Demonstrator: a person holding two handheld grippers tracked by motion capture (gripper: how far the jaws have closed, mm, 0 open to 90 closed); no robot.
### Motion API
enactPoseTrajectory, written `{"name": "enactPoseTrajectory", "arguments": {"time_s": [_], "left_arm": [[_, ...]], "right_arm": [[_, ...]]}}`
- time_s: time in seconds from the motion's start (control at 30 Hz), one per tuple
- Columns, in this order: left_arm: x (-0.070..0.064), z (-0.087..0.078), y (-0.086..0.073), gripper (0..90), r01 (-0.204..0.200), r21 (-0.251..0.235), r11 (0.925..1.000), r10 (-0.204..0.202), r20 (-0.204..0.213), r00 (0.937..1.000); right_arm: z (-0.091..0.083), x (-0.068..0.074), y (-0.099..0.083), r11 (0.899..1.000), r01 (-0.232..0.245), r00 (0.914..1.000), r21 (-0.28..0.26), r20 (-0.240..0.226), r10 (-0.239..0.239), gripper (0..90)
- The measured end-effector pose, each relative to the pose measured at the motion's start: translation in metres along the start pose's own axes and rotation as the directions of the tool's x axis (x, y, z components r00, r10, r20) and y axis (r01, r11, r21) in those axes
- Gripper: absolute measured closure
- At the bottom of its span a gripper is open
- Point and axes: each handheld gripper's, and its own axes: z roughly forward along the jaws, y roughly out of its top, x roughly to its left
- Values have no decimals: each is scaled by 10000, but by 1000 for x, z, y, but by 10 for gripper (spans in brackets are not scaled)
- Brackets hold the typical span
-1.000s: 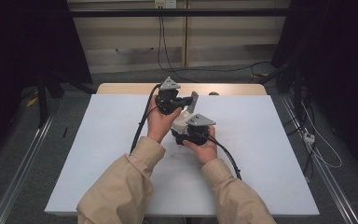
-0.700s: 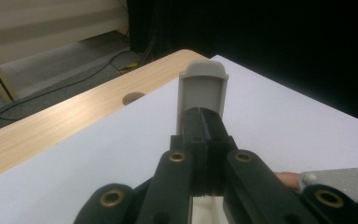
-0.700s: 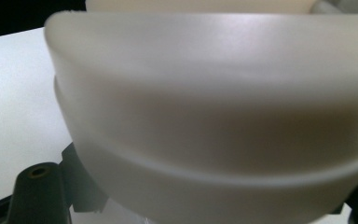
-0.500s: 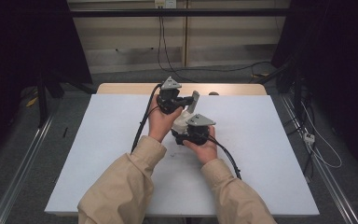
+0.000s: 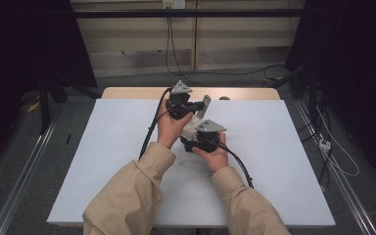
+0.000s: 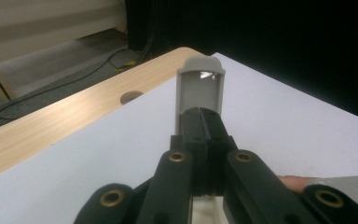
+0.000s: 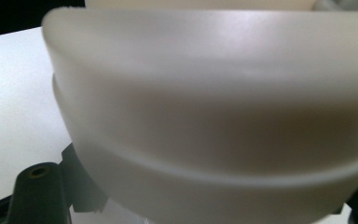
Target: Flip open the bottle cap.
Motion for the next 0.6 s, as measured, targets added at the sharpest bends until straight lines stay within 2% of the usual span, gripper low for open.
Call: {"name": "enactPoseTrajectory", "arguments": {"time_s": [0.6], "left_arm": [[2, 10, -4, 900, -37, 130, 9999, 36, 146, 9999]], "right_arm": [[0, 0, -1, 10000, -10, 10000, 29, -13, 10, 187]]}}
